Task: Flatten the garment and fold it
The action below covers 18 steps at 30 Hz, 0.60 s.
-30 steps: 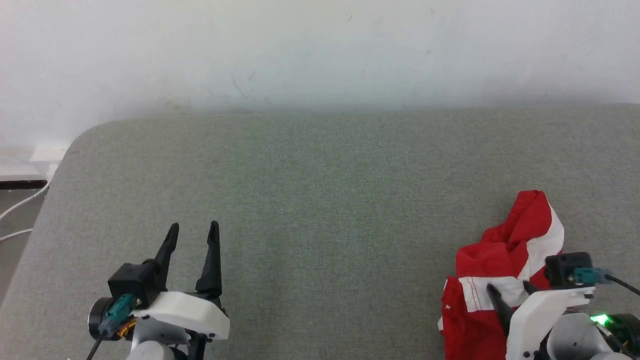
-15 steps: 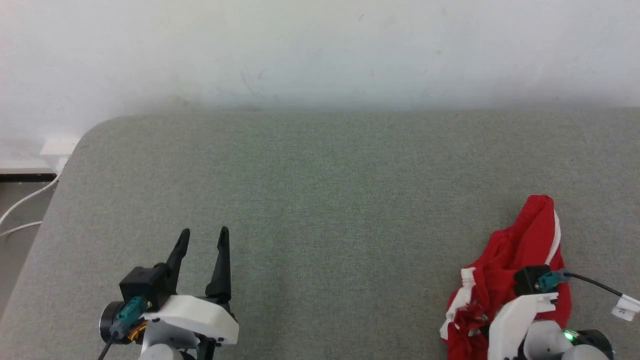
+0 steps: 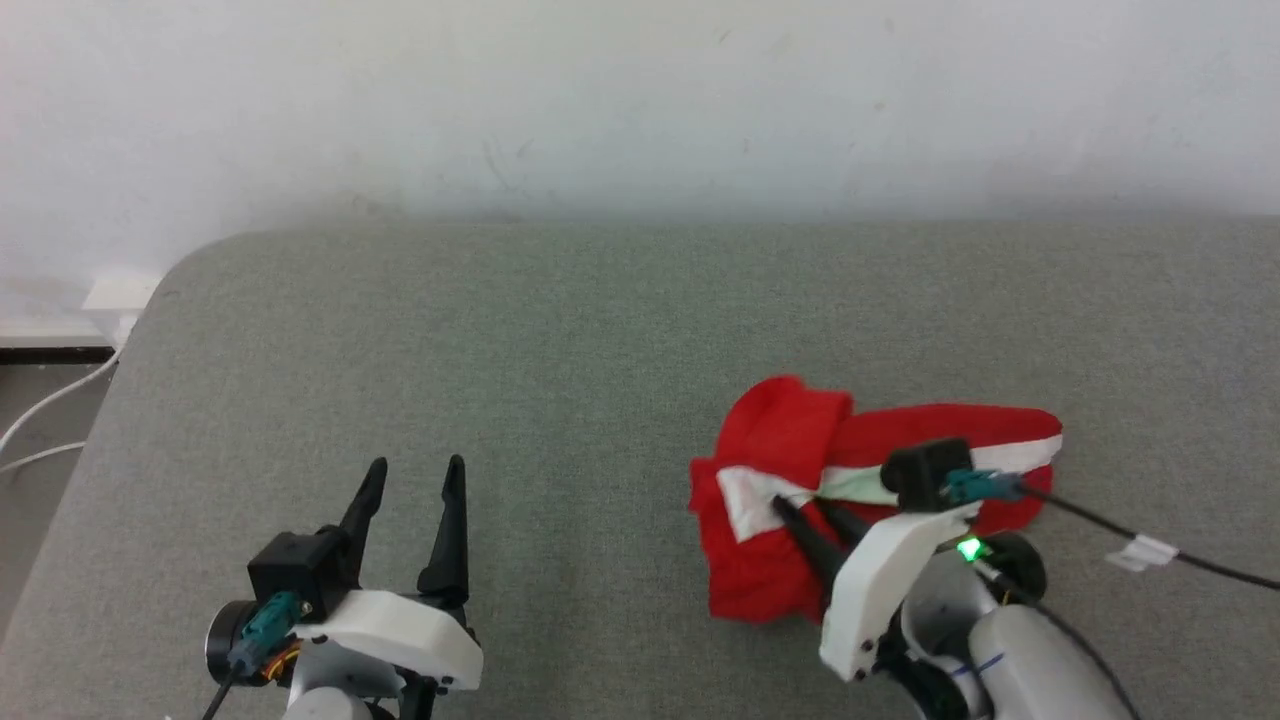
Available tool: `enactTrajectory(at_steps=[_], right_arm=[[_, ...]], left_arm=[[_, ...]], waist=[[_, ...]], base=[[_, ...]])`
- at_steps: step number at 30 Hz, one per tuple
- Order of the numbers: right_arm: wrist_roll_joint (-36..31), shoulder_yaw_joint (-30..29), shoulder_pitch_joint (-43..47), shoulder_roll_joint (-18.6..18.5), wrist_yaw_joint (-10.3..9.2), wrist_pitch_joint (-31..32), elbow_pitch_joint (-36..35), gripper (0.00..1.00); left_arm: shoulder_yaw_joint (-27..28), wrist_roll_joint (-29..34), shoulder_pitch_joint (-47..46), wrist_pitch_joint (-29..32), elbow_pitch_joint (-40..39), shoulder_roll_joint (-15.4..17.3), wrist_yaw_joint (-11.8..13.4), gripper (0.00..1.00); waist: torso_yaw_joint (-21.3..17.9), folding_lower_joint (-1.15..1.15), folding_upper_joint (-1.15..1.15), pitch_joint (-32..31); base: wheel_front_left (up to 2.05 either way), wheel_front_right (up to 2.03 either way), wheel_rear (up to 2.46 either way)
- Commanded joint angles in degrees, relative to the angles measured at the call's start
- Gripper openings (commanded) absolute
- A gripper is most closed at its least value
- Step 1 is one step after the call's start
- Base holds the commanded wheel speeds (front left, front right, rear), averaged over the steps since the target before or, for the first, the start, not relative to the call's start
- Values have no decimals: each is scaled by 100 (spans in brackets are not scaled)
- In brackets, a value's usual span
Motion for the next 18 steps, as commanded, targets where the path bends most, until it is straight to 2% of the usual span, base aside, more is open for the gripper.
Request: enactTrajectory(at_steps=[1,3,6,11,18], right_arm=[[-77,199,-49,17,2,-167,257,100],[-94,272,-56,19,2,-279,337,100],[-195,436,-25,21,2,-811,408,100],[-534,474,271,-80,2,-1746,36,100],[-1169,-420,830,-149,2,-2425,-935,100]], left_arm=[[-43,-11,-114,9,-5,-3,30,100],[-53,-16,-126,11,1,-9,27,100],[-58,-32,-124,11,22,-23,49,100],[-47,-50,-65,0,40,-12,93,100],[-26,-75,16,17,67,2,181,100]], waist=[[28,0,0,48],[39,0,0,66],[41,0,0,98],[20,0,0,98],[-124,0,0,27]], base=[[0,0,0],[0,0,0],[0,0,0],[0,0,0],[0,0,0]])
